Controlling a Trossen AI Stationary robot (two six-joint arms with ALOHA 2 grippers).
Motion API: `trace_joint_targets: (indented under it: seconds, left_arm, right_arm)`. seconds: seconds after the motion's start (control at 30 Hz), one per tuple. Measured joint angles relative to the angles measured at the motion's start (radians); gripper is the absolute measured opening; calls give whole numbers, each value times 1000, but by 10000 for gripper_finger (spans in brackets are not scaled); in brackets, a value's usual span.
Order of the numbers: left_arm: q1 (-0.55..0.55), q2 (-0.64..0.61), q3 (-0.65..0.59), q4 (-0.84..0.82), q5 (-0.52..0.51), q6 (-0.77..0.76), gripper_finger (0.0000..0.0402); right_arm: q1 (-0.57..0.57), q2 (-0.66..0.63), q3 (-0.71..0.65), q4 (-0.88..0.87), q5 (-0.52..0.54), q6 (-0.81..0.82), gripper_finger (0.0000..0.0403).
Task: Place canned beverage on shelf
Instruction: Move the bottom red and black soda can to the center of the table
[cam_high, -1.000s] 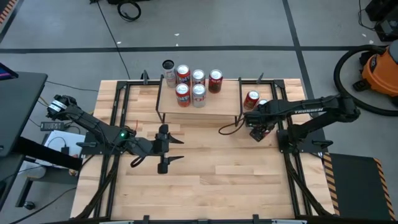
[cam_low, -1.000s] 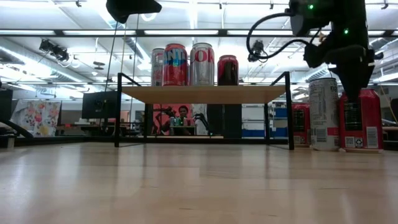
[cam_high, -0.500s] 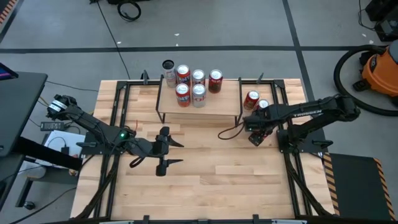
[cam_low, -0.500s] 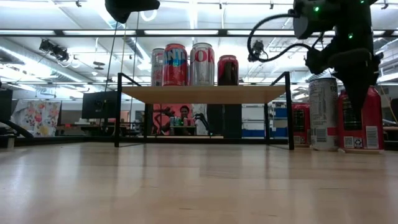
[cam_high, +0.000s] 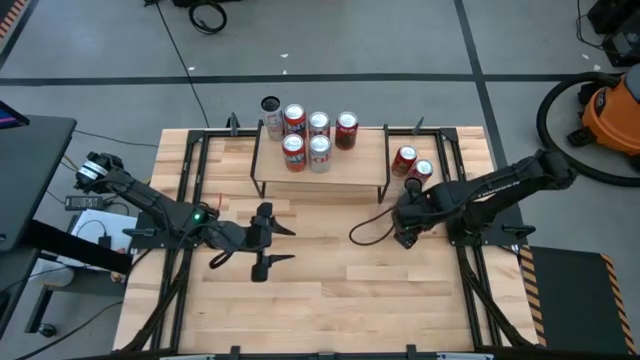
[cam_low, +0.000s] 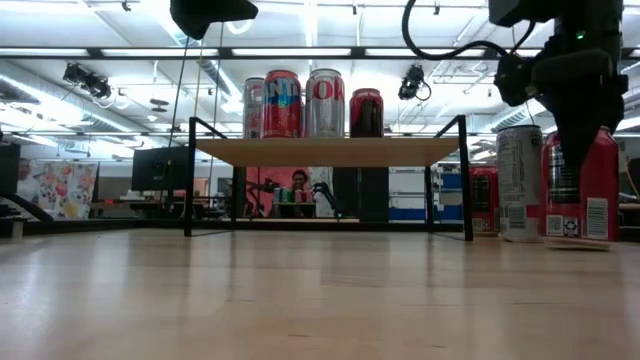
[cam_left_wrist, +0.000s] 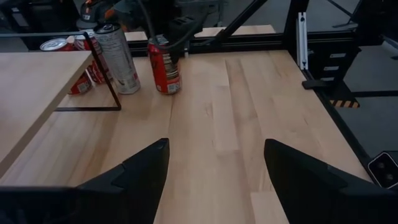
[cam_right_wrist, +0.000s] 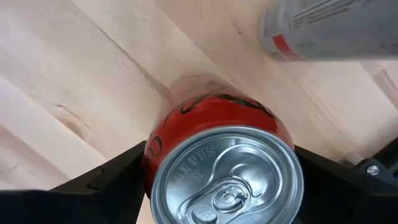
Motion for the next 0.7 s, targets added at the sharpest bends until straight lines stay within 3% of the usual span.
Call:
trace_joint_targets:
  seconds: [0.27,0.7]
  left_arm:
    - [0,0,0,-2,0,0,274]
    - [0,0,0,-18,3,-1,274]
  right_arm:
    - [64,24,9,83,48,40,335]
    - [71,340,267,48,86,-73,335]
